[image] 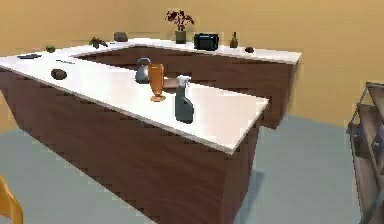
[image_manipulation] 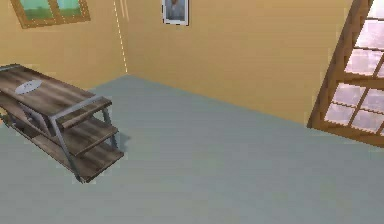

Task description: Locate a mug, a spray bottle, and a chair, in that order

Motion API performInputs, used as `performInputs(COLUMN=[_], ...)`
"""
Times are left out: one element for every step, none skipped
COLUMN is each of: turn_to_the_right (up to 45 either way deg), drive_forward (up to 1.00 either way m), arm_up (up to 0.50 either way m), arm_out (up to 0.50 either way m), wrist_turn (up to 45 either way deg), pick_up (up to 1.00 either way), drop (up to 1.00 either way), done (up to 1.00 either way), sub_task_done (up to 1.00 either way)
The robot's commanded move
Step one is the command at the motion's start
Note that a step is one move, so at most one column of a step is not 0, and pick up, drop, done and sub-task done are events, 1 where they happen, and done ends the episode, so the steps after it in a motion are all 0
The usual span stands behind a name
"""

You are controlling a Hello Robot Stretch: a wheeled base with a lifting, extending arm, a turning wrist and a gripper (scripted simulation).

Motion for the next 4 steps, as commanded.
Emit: performInputs(turn_to_the_right=[0.0, -45.0, -18.0, 0.0], drive_forward=[0.0, 0.0, 0.0, 0.0], arm_up=[0.0, 0.0, 0.0, 0.0], arm_out=[0.0, 0.0, 0.0, 0.0], wrist_turn=[0.0, 0.0, 0.0, 0.0], pick_up=[0.0, 0.0, 0.0, 0.0], drop=[0.0, 0.0, 0.0, 0.0], done=[0.0, 0.0, 0.0, 1.0], sub_task_done=[1.0, 0.0, 0.0, 0.0])
